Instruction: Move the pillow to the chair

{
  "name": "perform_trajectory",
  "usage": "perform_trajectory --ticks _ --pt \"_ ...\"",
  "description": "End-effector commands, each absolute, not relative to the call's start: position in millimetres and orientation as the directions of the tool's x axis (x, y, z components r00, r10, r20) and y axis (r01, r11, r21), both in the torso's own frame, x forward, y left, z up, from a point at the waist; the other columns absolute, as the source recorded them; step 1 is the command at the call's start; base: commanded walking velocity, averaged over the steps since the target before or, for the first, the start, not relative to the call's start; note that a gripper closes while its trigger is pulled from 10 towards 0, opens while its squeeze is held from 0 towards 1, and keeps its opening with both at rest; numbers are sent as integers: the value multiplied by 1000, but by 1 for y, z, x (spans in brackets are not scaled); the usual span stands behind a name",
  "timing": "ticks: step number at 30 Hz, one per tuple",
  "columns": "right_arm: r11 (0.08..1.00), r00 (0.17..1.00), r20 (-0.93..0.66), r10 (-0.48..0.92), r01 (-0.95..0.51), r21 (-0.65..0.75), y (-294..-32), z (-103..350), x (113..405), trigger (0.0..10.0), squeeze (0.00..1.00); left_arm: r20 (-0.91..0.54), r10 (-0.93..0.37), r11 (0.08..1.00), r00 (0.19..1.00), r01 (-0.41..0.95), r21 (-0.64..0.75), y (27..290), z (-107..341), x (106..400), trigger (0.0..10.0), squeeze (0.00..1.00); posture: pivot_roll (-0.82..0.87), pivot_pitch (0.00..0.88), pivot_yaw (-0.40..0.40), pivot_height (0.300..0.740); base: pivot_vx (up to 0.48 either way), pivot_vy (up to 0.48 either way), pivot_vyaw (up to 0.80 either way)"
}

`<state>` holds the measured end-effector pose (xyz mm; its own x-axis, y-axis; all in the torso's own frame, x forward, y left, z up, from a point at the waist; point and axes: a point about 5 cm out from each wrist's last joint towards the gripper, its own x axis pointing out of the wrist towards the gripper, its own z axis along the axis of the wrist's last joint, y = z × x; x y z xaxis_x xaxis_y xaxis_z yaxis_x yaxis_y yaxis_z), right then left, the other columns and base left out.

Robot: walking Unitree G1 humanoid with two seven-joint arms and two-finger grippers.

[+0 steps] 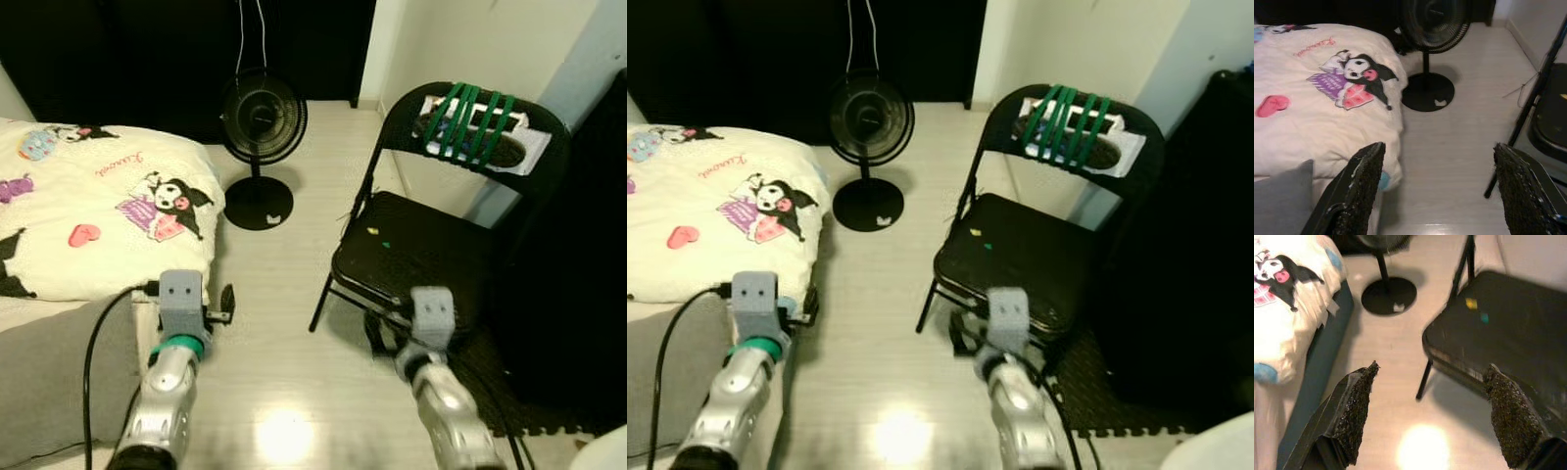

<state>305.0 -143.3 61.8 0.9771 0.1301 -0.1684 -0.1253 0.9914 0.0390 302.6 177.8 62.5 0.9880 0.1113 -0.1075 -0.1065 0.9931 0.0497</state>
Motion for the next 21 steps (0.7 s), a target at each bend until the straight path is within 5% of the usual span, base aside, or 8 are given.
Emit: perform_trajectory --ticks 1,14,21 --pt "992 969 -213 129 -127 25 -142 50 299 10000 0 -147 137 990 980 -131 51 182 54 297 10000 0 18 53 26 740 0 0 0" --pt "994 982 -161 94 -83 69 -146 54 301 10000 0 -150 92 990 984 -106 -87 161 59 299 10000 0 57 17 31 740 0 0 0" --pt "988 982 -172 75 -50 143 -146 53 302 10000 0 -114 87 995 990 -92 -43 163 65 297 10000 0 76 32 34 740 0 0 0"
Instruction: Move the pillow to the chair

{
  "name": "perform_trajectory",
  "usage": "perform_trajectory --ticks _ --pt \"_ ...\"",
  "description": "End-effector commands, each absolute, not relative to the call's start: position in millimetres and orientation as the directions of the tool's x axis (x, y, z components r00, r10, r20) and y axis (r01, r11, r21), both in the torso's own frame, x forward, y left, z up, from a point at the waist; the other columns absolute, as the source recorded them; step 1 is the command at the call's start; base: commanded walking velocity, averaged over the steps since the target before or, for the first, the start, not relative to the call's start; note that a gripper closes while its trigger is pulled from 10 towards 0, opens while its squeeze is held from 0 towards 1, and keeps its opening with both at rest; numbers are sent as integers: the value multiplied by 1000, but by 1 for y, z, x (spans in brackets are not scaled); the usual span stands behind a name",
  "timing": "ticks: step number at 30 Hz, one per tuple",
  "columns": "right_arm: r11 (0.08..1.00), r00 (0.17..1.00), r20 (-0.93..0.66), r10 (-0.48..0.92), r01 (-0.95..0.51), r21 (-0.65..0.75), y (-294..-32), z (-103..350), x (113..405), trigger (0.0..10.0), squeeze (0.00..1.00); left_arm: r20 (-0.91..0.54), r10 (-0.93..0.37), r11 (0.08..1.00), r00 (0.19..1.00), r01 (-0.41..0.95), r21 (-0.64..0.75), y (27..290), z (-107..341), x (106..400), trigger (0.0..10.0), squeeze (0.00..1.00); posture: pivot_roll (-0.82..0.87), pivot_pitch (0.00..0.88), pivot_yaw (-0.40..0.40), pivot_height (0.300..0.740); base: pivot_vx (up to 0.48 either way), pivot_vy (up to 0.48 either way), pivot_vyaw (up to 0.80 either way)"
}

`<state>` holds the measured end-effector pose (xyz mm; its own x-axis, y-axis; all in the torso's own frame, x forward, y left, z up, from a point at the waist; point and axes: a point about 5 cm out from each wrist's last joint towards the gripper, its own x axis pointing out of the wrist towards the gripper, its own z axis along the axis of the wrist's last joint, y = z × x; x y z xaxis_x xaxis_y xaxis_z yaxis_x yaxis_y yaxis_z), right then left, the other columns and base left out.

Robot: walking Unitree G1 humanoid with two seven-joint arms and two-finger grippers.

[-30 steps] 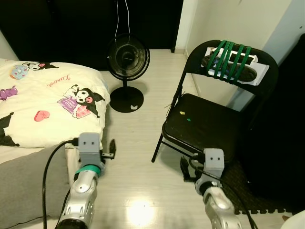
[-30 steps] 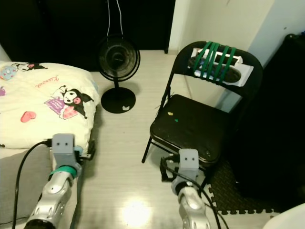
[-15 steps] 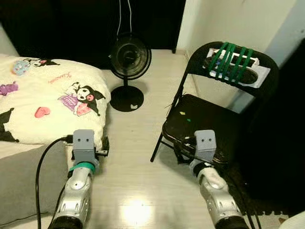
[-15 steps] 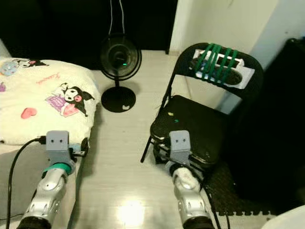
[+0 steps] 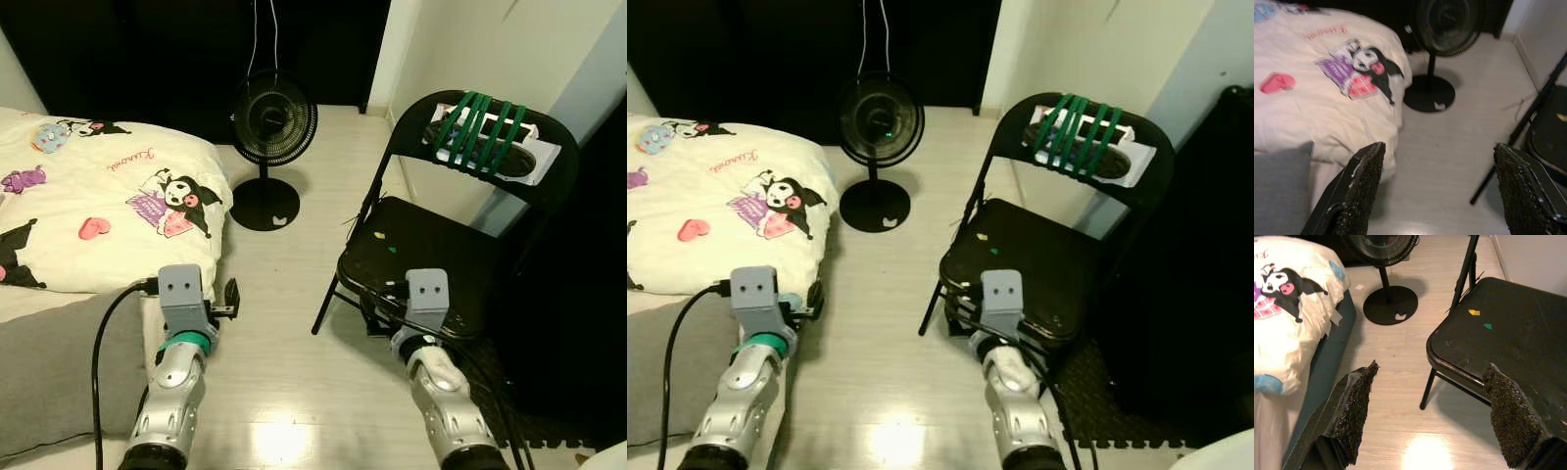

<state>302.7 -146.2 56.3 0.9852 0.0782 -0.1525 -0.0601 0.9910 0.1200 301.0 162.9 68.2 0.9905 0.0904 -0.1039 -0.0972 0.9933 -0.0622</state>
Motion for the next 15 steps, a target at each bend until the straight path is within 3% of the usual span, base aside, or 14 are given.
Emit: perform_trajectory --ticks 1,7,15 --pt "988 982 -170 75 -50 147 -146 53 302 10000 0 -112 83 995 990 -88 -45 163 65 296 10000 0 84 43 39 740 0 0 0" --pt "992 982 -160 100 -86 93 -142 52 298 10000 0 -116 62 997 991 -68 -48 161 66 291 10000 0 73 45 54 740 0 0 0" --pt "995 982 -176 69 -55 84 -146 47 295 10000 0 -108 58 997 992 -62 -38 159 70 296 10000 0 68 47 69 740 0 0 800"
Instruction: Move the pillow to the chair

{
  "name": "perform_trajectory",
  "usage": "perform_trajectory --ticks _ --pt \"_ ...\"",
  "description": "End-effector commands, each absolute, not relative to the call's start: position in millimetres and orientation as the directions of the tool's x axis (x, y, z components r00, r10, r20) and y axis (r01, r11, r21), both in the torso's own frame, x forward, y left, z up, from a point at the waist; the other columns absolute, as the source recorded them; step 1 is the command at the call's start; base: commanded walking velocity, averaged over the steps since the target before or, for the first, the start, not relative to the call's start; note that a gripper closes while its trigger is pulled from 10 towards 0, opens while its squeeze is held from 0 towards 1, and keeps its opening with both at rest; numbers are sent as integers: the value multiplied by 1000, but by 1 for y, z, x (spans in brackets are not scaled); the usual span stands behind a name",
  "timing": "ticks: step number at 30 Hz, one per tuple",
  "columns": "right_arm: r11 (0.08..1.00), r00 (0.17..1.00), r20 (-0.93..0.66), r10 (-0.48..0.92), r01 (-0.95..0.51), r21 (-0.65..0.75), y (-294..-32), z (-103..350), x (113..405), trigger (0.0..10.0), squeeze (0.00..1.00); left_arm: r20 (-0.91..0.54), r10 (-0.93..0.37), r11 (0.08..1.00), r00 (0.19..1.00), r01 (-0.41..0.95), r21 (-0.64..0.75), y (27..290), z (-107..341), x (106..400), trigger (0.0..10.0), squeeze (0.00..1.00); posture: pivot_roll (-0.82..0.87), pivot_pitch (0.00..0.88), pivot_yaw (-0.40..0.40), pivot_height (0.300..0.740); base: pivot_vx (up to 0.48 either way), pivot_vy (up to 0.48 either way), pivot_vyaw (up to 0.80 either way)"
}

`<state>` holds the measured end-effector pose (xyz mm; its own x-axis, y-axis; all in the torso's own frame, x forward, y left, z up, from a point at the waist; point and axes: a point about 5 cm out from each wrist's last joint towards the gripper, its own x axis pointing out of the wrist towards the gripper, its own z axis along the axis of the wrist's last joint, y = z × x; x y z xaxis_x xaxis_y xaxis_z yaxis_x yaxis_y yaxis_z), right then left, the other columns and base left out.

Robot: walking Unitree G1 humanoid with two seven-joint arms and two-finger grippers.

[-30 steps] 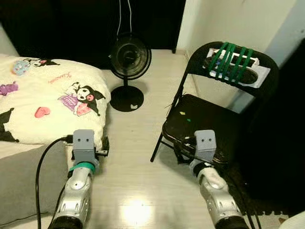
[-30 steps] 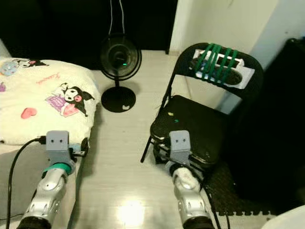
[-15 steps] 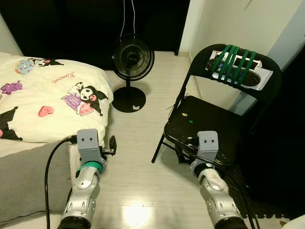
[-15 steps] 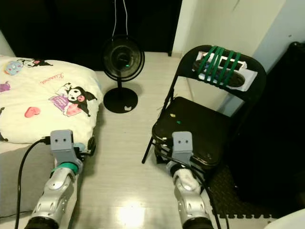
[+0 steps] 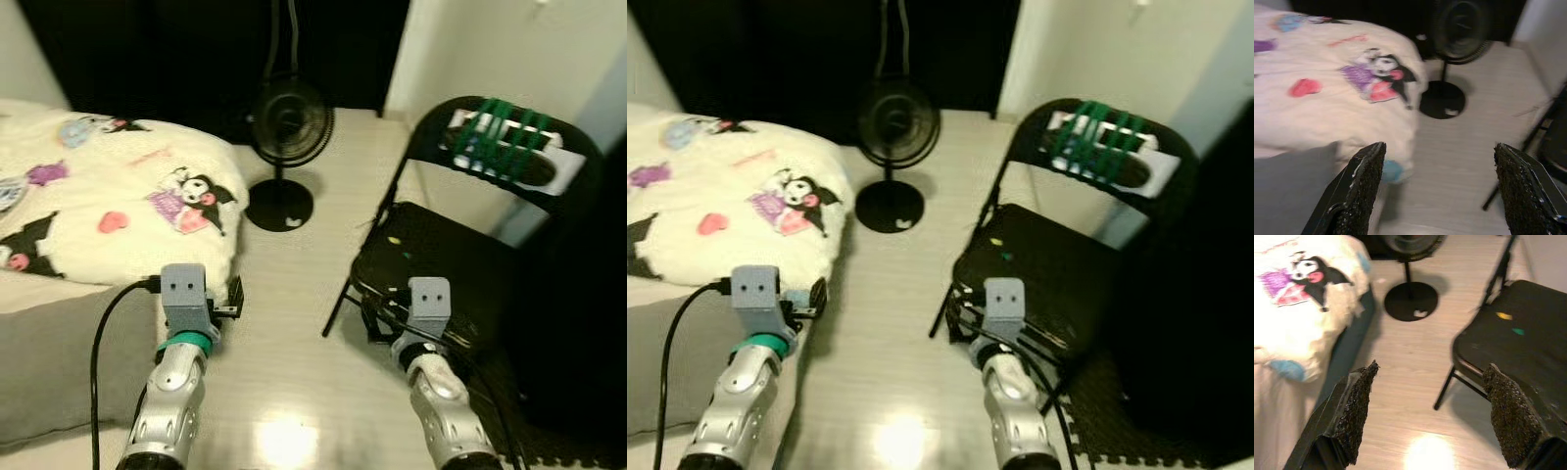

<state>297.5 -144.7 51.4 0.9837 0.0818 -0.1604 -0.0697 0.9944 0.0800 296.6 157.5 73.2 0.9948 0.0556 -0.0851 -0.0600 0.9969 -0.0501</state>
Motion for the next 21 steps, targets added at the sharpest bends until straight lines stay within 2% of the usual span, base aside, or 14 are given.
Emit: perform_trajectory --ticks 1,21 --pt "995 982 -176 69 -55 84 -146 47 295 10000 0 -108 58 997 992 -62 -38 159 70 296 10000 0 68 47 69 740 0 0 800" --pt "995 986 -155 61 -47 92 -144 54 299 10000 0 -130 31 999 991 -33 -13 155 70 295 10000 0 68 54 88 740 0 0 800"
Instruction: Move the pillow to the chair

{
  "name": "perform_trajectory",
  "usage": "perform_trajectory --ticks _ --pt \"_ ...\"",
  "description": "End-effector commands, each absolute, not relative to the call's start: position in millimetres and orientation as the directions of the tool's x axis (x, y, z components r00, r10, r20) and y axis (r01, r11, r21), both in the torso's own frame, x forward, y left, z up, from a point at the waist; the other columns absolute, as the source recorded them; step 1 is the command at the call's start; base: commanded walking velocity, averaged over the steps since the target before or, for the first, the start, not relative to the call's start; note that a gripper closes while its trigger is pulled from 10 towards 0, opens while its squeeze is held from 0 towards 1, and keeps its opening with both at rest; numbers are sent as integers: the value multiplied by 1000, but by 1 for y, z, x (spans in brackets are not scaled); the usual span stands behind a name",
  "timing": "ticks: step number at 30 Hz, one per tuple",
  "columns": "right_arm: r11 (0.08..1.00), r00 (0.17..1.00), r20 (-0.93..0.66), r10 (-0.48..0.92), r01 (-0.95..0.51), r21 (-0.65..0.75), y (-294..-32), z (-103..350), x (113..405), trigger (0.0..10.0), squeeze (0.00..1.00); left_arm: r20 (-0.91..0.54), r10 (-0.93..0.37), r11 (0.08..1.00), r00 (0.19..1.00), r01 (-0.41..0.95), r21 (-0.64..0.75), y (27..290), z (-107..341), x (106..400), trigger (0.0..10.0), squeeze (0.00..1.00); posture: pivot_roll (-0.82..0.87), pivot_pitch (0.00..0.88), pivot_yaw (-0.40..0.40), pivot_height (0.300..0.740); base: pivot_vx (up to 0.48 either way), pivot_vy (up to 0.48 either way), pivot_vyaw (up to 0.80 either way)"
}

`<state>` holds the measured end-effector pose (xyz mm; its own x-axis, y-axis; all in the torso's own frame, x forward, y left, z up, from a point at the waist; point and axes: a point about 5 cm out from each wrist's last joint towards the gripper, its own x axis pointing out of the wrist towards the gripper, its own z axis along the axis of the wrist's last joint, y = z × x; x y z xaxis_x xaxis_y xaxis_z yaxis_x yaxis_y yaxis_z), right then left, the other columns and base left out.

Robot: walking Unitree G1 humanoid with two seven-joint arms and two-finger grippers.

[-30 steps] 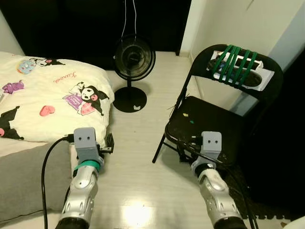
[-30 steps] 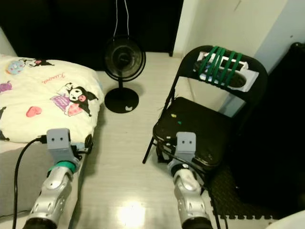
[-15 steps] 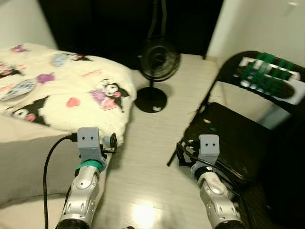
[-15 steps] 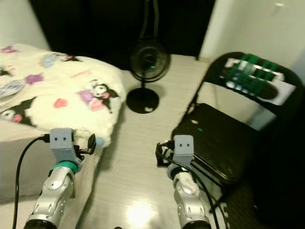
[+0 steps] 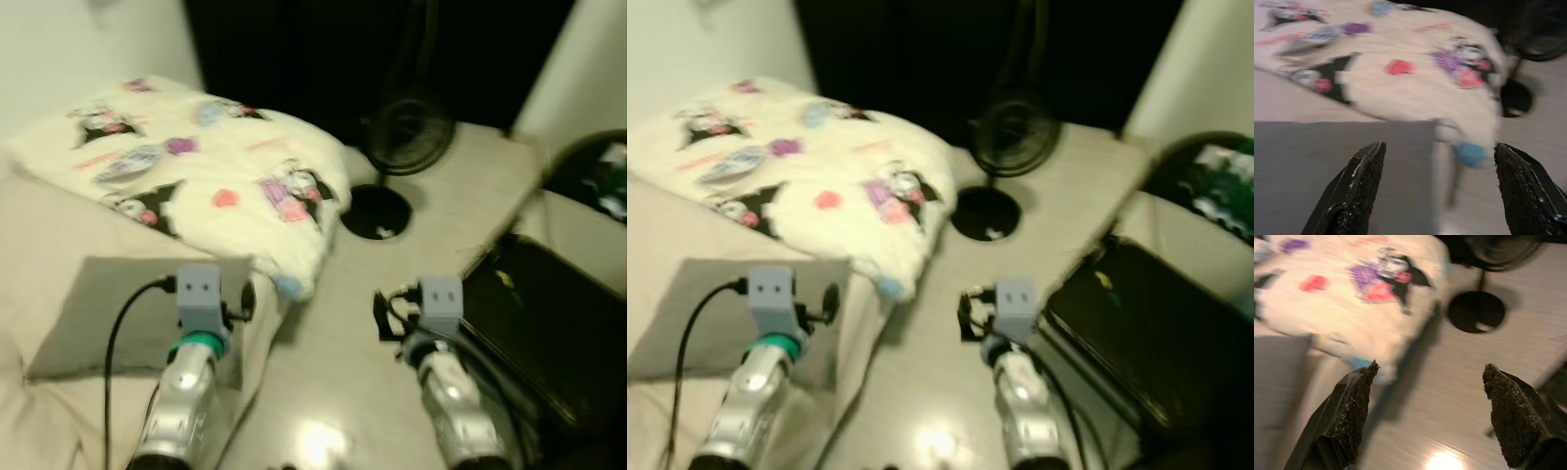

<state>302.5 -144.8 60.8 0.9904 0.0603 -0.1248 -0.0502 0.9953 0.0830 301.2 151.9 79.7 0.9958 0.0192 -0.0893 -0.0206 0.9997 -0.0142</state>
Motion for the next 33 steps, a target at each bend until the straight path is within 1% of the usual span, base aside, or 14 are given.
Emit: perform_trajectory --ticks 1,16,33 --pt "995 986 -155 61 -47 92 -143 54 299 10000 0 -132 34 999 991 -35 -11 156 70 295 10000 0 68 54 88 740 0 0 800" --pt "996 984 -172 50 -35 87 -147 51 299 10000 0 -138 29 1000 990 -29 -4 153 71 295 10000 0 80 47 83 740 0 0 800" --pt "996 982 -180 57 -43 82 -146 50 300 10000 0 -142 40 999 989 -42 -8 155 71 294 10000 0 86 44 78 740 0 0 800"
